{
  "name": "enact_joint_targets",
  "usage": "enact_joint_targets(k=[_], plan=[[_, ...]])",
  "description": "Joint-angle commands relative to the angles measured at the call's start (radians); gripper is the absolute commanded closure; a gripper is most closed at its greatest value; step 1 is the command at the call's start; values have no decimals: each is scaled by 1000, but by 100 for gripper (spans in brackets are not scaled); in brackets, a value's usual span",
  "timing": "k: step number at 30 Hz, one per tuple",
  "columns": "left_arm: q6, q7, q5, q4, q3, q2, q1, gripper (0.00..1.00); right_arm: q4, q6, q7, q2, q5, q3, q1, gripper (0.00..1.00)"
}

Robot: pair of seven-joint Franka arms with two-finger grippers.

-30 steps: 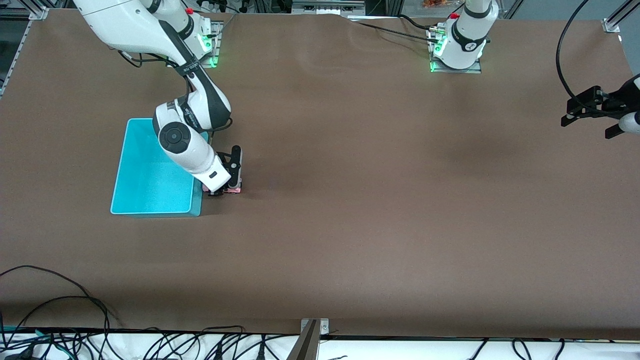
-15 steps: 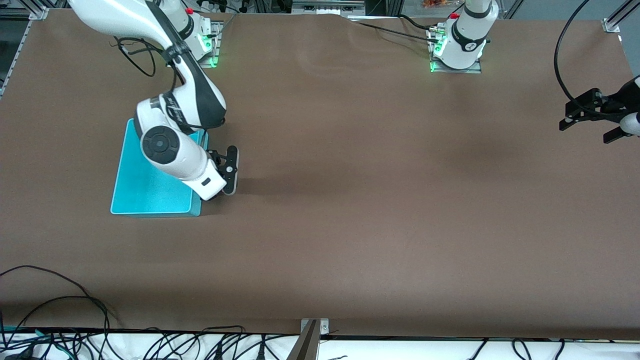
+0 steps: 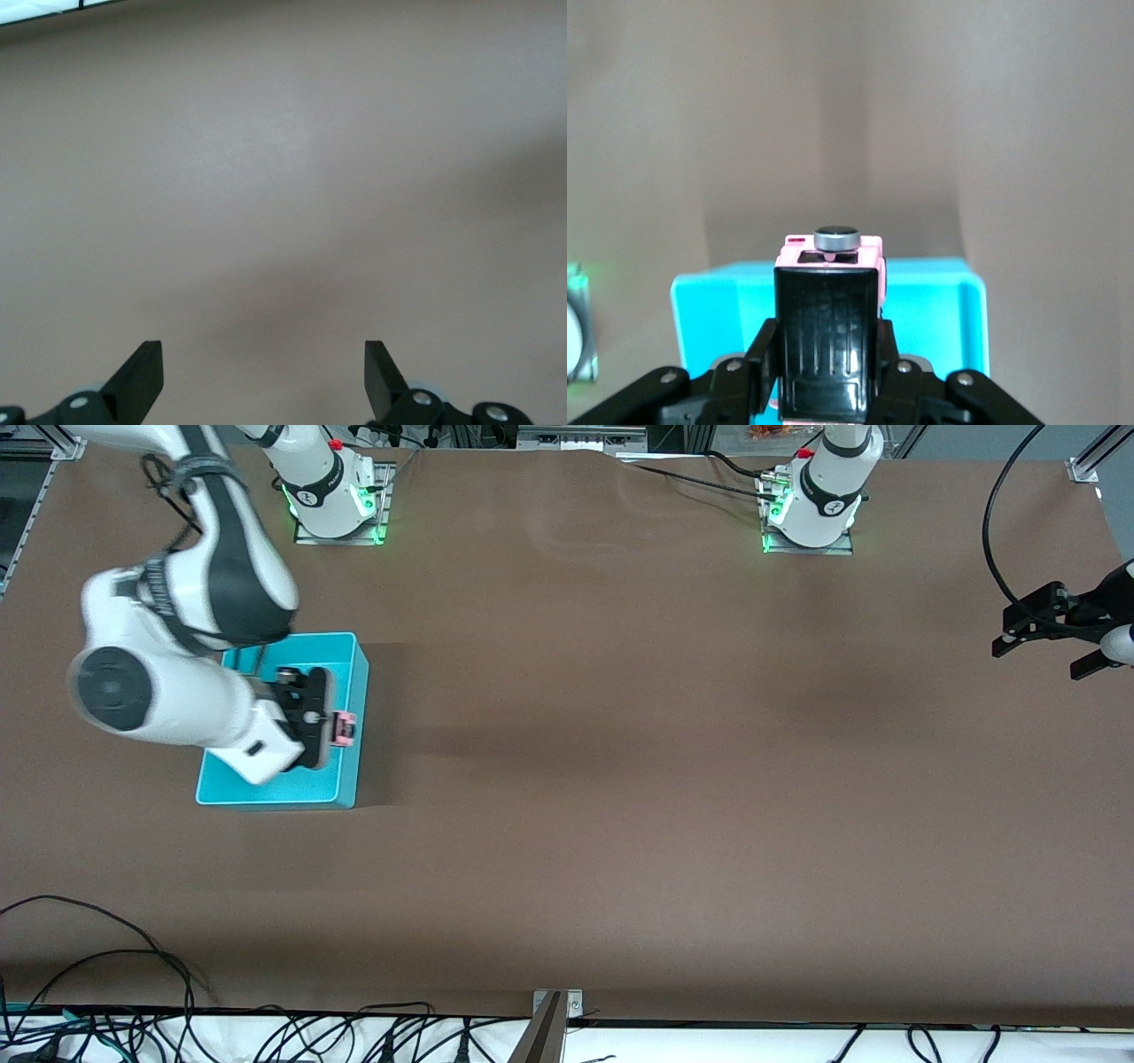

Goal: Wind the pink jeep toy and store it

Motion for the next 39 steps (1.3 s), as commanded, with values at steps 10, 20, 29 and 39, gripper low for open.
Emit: enact_joint_targets(k=[10,20,29,39], plan=[[-4,18,-19,21,2,8,9,0,-203,-44,-179,-101,21,-47,-85,73],[-4,26,-19,22,2,8,10,0,-493,194,-300,-187,28,-96,-85,73],[-5,30,-19,20,2,8,10,0,-739,438,-333,-246,33,-113,-85,73],[-5,29,-19,20,2,8,10,0,-845,634,-362,-214,33,-115,-86,72]])
